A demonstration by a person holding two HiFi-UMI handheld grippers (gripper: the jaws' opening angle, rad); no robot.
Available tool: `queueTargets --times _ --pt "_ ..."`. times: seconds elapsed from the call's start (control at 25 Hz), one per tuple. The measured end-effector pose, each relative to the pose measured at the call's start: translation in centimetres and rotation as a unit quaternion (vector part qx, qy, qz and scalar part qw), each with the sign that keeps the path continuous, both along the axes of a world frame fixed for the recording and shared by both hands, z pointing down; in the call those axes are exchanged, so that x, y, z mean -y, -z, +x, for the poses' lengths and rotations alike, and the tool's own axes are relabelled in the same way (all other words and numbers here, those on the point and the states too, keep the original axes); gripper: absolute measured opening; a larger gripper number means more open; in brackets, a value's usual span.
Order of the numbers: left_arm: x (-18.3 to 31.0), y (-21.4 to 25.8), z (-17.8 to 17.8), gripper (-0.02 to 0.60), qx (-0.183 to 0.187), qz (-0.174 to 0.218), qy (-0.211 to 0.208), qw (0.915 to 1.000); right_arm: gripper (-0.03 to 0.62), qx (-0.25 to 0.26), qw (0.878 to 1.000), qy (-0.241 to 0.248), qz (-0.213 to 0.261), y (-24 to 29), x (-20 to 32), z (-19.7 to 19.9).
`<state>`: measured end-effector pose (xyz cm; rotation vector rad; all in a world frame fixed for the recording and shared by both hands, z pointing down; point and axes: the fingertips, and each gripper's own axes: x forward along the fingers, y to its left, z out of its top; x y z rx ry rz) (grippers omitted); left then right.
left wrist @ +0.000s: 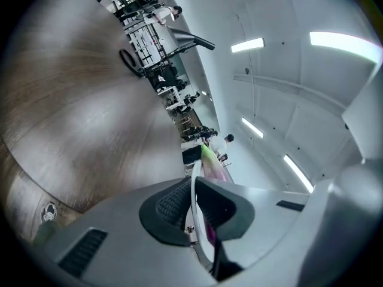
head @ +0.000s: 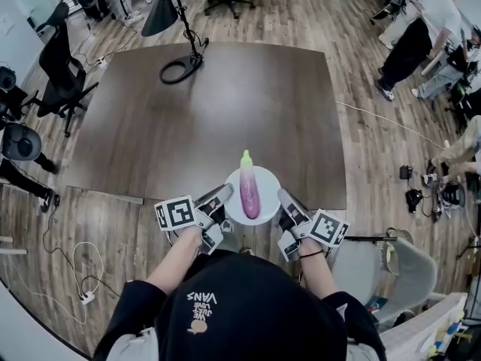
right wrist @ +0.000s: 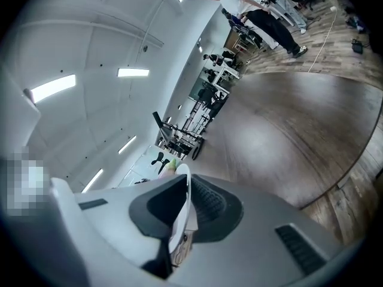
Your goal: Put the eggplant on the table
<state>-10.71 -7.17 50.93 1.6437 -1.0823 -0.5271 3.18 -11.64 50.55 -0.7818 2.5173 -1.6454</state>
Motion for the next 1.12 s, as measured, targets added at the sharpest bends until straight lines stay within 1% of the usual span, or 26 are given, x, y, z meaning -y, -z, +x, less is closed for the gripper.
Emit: queueTargets --times 0.08,0.32,0.48,0.56,0.68,0.8,1.12 --pt "1.5 0.2 -0.7 0.026 0.000 0.002 -0.011 0.9999 0.032 -0.008 1.000 -0.010 0.002 0.0 1.2 -0.4" --pt "5.4 1.0 -3.0 0.026 0.007 0.014 -0.035 0.9993 0.032 0.031 0.999 -0.028 0.019 1.3 4.5 -3.3" --pt "7.3 0.8 -4.2 0.026 0.011 0.012 -0.050 0.9986 0.032 -0.001 0.999 -0.050 0.008 0.1 5.9 -3.7" --pt "8.0 0.5 -5.0 0.026 0.011 0.009 -0.055 0.9984 0.032 0.004 0.998 -0.056 0.008 0.1 6.4 -4.7" --pt "8.9 0.1 -5.8 0.026 0.011 0.007 -0.064 0.9979 0.032 -0.007 0.998 -0.066 0.000 -0.8 7.1 -5.2" --pt "10.1 -0.3 -5.9 0.026 0.014 0.008 -0.069 0.9975 0.032 0.013 0.998 -0.061 0.007 -0.7 8.4 -5.7" --pt "13.5 -0.8 -5.7 0.026 0.032 0.026 -0.064 0.9971 0.032 0.005 0.999 -0.052 0.004 -1.8 11.7 -5.4"
